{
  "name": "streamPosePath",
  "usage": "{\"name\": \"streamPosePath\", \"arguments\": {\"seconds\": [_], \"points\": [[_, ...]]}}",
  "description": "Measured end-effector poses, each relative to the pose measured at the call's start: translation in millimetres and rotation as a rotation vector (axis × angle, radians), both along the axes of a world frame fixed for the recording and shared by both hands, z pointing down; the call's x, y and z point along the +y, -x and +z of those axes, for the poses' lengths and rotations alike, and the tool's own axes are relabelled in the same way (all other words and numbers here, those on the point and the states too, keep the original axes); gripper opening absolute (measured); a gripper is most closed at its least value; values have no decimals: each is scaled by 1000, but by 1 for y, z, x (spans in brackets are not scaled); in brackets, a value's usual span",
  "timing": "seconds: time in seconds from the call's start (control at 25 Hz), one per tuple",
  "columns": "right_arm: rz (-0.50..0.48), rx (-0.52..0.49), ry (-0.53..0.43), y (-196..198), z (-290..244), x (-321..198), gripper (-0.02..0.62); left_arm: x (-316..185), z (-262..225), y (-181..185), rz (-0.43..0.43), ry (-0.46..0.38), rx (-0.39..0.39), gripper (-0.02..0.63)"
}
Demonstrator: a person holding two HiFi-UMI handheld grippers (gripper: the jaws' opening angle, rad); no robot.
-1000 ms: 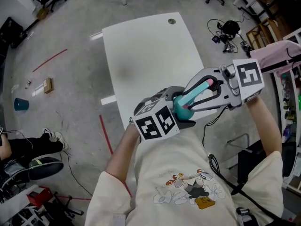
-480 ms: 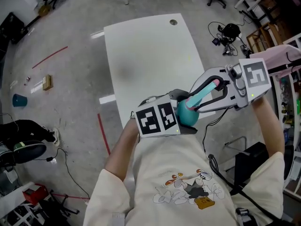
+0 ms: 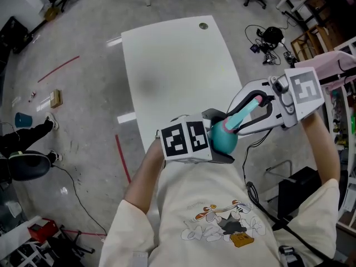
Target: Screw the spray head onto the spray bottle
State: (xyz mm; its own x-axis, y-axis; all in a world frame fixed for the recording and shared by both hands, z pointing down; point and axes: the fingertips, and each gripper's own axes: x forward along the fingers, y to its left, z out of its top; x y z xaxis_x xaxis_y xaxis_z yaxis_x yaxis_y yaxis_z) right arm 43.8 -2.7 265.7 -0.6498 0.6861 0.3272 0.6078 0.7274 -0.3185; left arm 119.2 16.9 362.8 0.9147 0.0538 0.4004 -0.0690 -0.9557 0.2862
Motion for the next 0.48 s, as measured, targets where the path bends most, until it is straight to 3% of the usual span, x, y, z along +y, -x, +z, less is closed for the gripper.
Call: {"name": "streamPosePath", "arguments": {"seconds": [0.08, 0.16, 0.48], "points": [[11, -30, 33, 1, -8, 0, 127, 5, -4, 0, 21, 22, 35, 417], [1, 9, -16, -2, -1, 0, 127, 6, 0, 0, 26, 28, 24, 417], [-21, 103, -54, -6, 15, 2, 127, -1, 16, 0, -8, -26, -116, 417]]}}
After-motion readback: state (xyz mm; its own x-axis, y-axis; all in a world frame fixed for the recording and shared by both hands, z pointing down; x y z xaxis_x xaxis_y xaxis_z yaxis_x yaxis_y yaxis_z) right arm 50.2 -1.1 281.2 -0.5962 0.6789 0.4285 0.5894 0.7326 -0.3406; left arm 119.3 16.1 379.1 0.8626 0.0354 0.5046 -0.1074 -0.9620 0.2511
